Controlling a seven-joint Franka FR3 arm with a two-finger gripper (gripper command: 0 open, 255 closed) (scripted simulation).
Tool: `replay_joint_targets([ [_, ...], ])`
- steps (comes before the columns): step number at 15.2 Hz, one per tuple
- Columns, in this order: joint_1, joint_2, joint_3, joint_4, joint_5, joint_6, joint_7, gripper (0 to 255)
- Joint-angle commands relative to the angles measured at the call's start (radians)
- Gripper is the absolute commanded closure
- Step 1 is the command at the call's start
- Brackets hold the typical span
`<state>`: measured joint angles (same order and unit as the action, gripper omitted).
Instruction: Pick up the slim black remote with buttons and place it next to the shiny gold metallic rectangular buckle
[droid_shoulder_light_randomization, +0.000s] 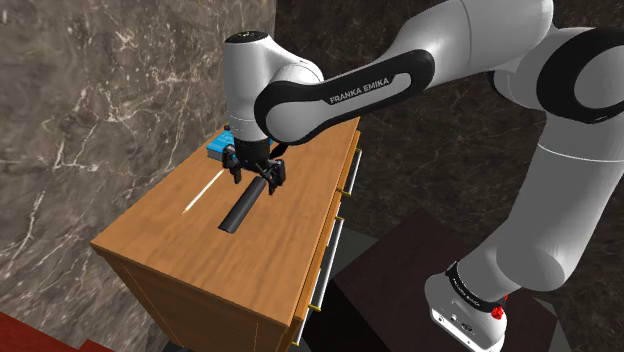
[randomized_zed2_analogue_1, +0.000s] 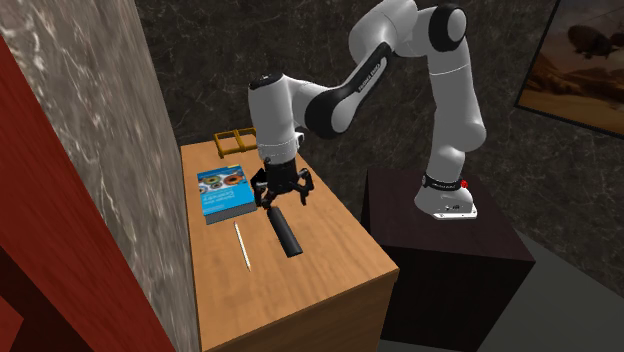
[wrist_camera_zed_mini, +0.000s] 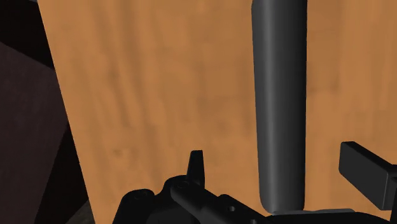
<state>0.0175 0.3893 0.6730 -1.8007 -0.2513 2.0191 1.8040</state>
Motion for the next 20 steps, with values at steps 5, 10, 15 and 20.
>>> replay_joint_targets([
  [5, 0.054, 0.109, -0.044, 0.076, -0.065, 0.014, 0.076, 0],
  [10, 0.058, 0.128, -0.054, 0.054, -0.08, 0.053, 0.086, 0],
  [15, 0.058, 0.128, -0.054, 0.054, -0.08, 0.053, 0.086, 0],
  [20, 0.058, 0.128, -0.054, 0.054, -0.08, 0.053, 0.086, 255],
])
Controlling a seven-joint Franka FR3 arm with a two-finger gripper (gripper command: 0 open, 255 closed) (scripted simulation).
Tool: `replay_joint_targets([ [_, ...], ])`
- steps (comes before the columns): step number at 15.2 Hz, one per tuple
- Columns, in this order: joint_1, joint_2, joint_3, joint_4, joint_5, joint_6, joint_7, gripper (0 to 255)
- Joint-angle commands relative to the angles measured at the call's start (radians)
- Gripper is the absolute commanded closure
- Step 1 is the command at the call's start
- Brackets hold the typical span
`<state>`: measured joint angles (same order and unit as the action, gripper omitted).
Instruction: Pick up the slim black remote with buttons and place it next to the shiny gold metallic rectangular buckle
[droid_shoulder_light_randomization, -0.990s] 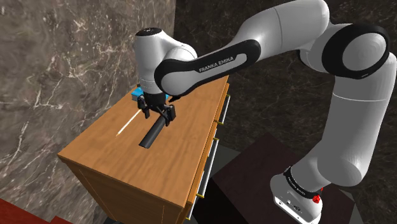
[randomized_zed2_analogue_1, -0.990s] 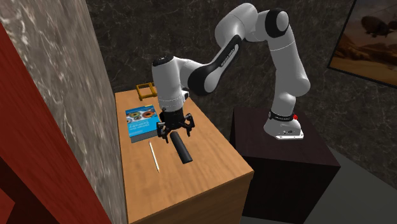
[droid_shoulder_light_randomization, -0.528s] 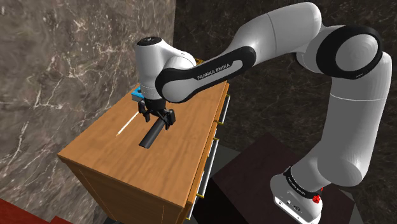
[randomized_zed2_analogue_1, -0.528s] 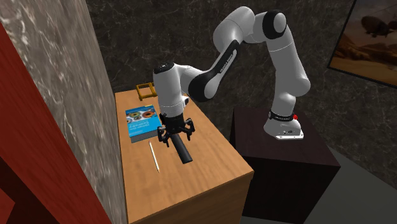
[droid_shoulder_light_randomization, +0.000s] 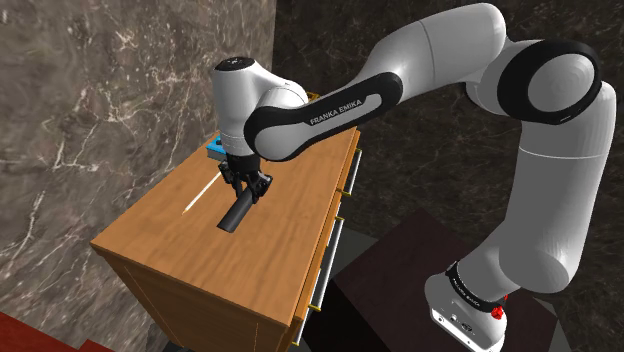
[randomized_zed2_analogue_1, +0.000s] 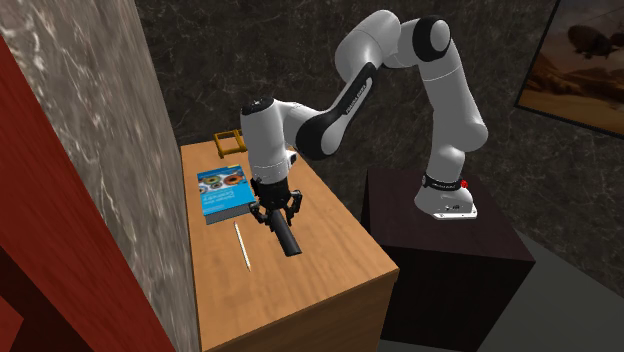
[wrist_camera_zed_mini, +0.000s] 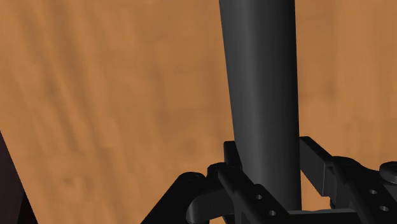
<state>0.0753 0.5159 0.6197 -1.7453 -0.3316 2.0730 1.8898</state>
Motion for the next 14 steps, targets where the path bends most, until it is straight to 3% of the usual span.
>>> replay_joint_targets([
  [1, 0.0, 0.001, 0.0, -0.002, 0.0, -0.001, 0.0, 255],
  [6, 0.0, 0.002, 0.0, -0.001, 0.0, -0.001, 0.0, 255],
  [14, -0.013, -0.05, 0.022, 0.037, 0.037, -0.083, -0.022, 255],
])
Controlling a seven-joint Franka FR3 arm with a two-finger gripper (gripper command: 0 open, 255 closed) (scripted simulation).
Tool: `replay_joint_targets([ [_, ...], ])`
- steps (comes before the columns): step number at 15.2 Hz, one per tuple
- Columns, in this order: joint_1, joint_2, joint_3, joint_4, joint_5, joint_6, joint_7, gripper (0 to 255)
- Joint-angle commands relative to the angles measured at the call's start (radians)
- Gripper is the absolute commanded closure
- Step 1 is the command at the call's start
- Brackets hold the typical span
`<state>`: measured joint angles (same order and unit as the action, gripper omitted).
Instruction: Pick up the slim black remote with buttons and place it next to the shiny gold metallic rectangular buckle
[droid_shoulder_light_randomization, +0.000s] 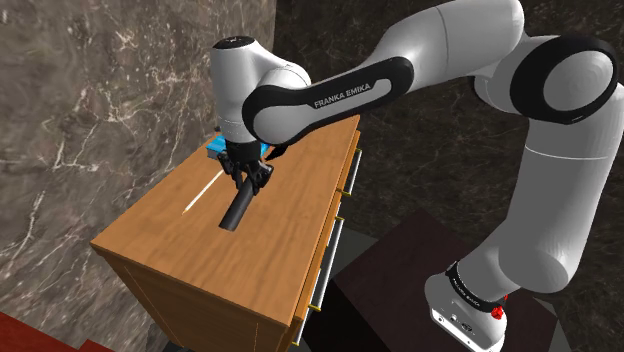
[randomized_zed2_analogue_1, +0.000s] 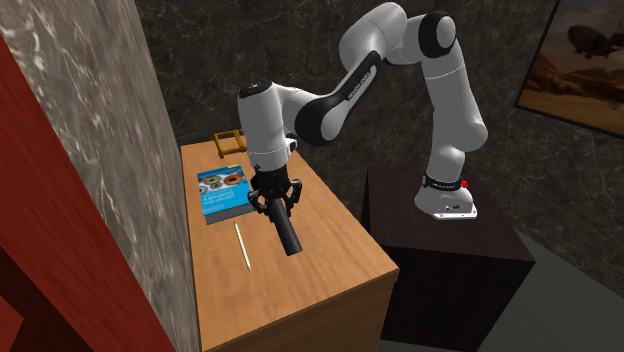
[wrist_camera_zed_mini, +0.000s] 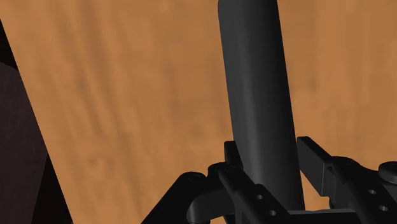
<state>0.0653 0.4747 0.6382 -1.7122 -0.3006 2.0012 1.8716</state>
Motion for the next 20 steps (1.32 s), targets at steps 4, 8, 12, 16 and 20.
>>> replay_joint_targets([
  [4, -0.007, -0.031, 0.012, 0.029, 0.022, -0.054, -0.014, 255],
  [8, -0.01, -0.05, 0.02, 0.058, 0.036, -0.099, -0.023, 255],
  [12, -0.012, -0.066, 0.026, 0.091, 0.048, -0.145, -0.031, 255],
  [16, -0.012, -0.077, 0.03, 0.12, 0.056, -0.182, -0.036, 255],
  [20, -0.08, -0.092, 0.009, 0.106, 0.065, -0.175, -0.123, 255],
])
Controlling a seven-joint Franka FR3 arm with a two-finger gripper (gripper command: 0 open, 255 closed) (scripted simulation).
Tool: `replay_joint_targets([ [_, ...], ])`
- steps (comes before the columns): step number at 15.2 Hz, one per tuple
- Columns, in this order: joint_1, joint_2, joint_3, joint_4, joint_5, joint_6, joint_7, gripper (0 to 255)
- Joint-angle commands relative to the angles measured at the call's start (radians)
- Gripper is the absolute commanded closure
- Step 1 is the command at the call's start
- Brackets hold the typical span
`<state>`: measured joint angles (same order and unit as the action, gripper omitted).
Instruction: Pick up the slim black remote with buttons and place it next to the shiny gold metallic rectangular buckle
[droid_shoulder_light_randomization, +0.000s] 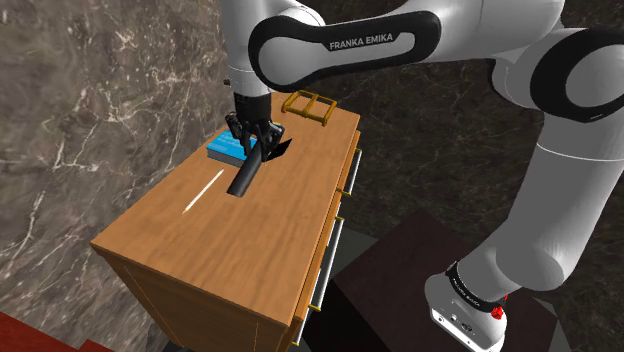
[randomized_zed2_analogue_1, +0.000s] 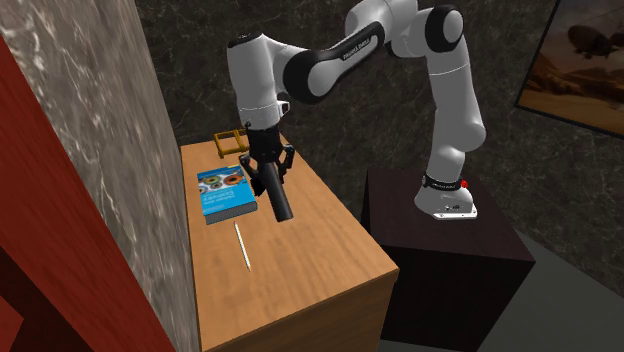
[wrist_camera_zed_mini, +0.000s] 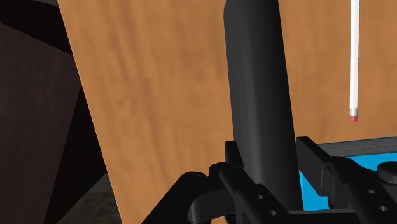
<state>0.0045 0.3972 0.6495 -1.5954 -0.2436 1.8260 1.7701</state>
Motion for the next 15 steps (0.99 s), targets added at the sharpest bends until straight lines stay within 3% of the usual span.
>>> replay_joint_targets([
  [1, -0.035, -0.016, -0.008, -0.011, 0.009, 0.0, -0.043, 255],
  [8, -0.13, 0.001, -0.053, 0.023, 0.002, -0.009, -0.186, 255],
  [15, -0.202, 0.066, -0.102, 0.126, -0.022, -0.042, -0.319, 255],
])
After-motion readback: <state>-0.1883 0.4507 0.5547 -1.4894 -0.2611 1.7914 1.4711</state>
